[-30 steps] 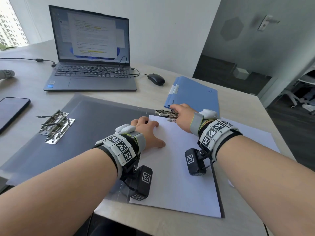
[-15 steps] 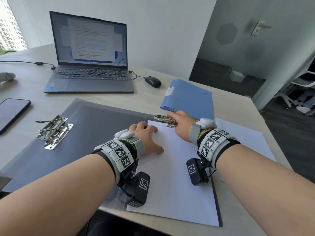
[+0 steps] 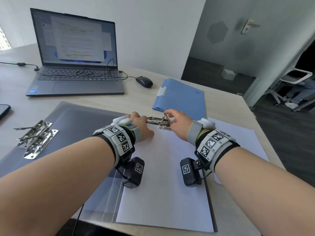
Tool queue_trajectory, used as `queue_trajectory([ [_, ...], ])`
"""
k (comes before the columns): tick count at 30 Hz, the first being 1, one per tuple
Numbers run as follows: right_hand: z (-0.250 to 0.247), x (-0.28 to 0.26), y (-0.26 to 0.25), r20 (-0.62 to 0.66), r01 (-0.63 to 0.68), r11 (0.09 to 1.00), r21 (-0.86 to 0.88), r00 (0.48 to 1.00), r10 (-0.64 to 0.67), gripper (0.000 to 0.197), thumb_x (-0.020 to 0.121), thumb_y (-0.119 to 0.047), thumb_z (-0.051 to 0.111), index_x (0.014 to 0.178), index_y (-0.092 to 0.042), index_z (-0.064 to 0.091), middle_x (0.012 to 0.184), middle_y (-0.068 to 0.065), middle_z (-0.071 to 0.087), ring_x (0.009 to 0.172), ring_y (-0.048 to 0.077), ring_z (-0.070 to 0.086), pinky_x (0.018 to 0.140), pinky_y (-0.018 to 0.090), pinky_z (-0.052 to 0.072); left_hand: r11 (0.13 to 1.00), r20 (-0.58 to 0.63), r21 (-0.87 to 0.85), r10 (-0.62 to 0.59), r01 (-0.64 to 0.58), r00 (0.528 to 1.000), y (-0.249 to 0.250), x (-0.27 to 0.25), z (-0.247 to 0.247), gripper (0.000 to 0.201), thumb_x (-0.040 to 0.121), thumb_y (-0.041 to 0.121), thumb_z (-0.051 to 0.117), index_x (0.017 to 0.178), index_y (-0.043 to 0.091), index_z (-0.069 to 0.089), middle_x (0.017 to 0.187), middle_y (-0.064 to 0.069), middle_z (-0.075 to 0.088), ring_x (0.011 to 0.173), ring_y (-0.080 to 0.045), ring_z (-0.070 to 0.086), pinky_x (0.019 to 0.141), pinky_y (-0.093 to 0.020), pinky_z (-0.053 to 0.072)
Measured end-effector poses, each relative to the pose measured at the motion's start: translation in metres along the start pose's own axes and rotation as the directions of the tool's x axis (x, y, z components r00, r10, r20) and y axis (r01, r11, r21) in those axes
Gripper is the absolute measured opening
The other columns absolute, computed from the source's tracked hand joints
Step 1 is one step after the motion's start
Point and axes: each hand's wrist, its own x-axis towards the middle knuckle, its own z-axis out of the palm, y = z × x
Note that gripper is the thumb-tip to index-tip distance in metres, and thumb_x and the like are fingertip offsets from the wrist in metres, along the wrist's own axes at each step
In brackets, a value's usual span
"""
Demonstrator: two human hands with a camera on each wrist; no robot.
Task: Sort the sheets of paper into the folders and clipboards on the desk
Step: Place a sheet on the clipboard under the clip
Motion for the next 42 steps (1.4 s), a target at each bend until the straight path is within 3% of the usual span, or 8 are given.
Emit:
queue_trajectory([
  [8, 0.000, 0.001, 0.006, -0.025, -0.001, 0.984, 0.180, 1.000, 0.005, 0.051, 0.084, -0.003, 0.045, 0.116, -0.042, 0.051, 0.118, -0.008, 0.059, 0.102, 0.024, 0.063, 0.084, 0.042, 0.055, 0.999, 0.001, 0.029, 0.040, -0.040, 0.999, 0.015, 0.025, 0.004, 0.043, 0.085, 0.043, 0.044, 0.127, 0.037, 0.051, 0.126, 0.003, 0.051, 0.120, -0.028, 0.044, 0.098, -0.043, 0.040],
  [14, -0.001, -0.001, 0.006, -0.040, 0.003, 0.982, 0.188, 0.999, 0.005, 0.051, 0.085, -0.002, 0.044, 0.120, -0.037, 0.053, 0.117, -0.009, 0.060, 0.100, 0.021, 0.061, 0.077, 0.034, 0.053, 0.996, 0.007, 0.093, 0.015, -0.015, 1.000, 0.023, 0.042, -0.010, 0.020, 0.091, 0.033, 0.049, 0.110, 0.029, 0.052, 0.112, 0.001, 0.053, 0.103, -0.030, 0.053, 0.087, -0.041, 0.045],
  [21, -0.004, -0.005, 0.010, -0.051, 0.012, 0.975, 0.222, 0.999, -0.001, 0.050, 0.085, -0.001, 0.046, 0.121, -0.034, 0.054, 0.115, -0.009, 0.061, 0.090, 0.015, 0.056, 0.066, 0.023, 0.040, 0.949, 0.066, 0.305, 0.060, -0.078, 0.996, 0.036, 0.048, -0.013, 0.027, 0.093, 0.028, 0.057, 0.118, 0.022, 0.049, 0.117, -0.005, 0.052, 0.103, -0.029, 0.058, 0.093, -0.045, 0.051],
  [28, -0.005, -0.010, 0.012, -0.054, 0.026, 0.969, 0.245, 0.998, -0.013, 0.047, 0.086, 0.000, 0.047, 0.120, -0.031, 0.055, 0.114, -0.006, 0.062, 0.090, 0.016, 0.058, 0.064, 0.024, 0.041, 0.947, 0.090, 0.310, 0.060, -0.086, 0.994, 0.043, 0.045, -0.022, 0.014, 0.091, 0.026, 0.054, 0.102, 0.020, 0.048, 0.079, -0.001, 0.048, 0.080, -0.027, 0.058, 0.085, -0.046, 0.055],
  [32, -0.006, -0.015, 0.013, -0.048, 0.023, 0.954, 0.298, 0.999, -0.009, 0.044, 0.089, 0.003, 0.047, 0.121, -0.025, 0.056, 0.112, -0.005, 0.063, 0.076, 0.002, 0.057, 0.053, 0.013, 0.042, 0.947, 0.106, 0.295, 0.099, -0.127, 0.989, 0.043, 0.048, -0.024, 0.019, 0.096, 0.023, 0.052, 0.113, 0.016, 0.053, 0.095, -0.002, 0.059, 0.093, -0.023, 0.063, 0.091, -0.037, 0.053],
  [35, -0.006, -0.017, 0.015, -0.041, 0.010, 0.945, 0.327, 0.999, 0.004, 0.048, 0.087, 0.005, 0.046, 0.122, -0.025, 0.057, 0.111, -0.005, 0.062, 0.074, 0.004, 0.056, 0.042, 0.010, 0.037, 0.931, 0.116, 0.324, 0.139, -0.170, 0.984, 0.040, 0.044, -0.024, 0.025, 0.101, 0.020, 0.049, 0.122, 0.010, 0.057, 0.075, 0.005, 0.040, 0.070, -0.008, 0.051, 0.061, -0.016, 0.041],
  [37, -0.004, -0.019, 0.017, -0.038, 0.007, 0.951, 0.310, 0.999, 0.005, 0.051, 0.085, 0.004, 0.046, 0.122, -0.029, 0.058, 0.114, -0.007, 0.062, 0.084, 0.011, 0.059, 0.047, 0.016, 0.042, 0.941, 0.063, 0.296, 0.151, -0.163, 0.986, 0.039, 0.042, -0.025, 0.027, 0.100, 0.020, 0.050, 0.122, 0.007, 0.060, 0.069, 0.007, 0.034, 0.061, -0.010, 0.042, 0.051, -0.014, 0.031],
  [42, 0.005, -0.022, 0.017, -0.024, 0.019, 0.981, 0.193, 1.000, -0.015, 0.052, 0.081, -0.016, 0.056, 0.123, -0.046, 0.052, 0.121, -0.013, 0.063, 0.101, 0.013, 0.065, 0.090, 0.040, 0.054, 0.974, 0.042, 0.203, 0.091, -0.097, 0.995, 0.036, 0.034, -0.027, 0.030, 0.082, 0.040, 0.054, 0.108, 0.024, 0.059, 0.087, 0.001, 0.063, 0.081, -0.020, 0.061, 0.081, -0.037, 0.053],
])
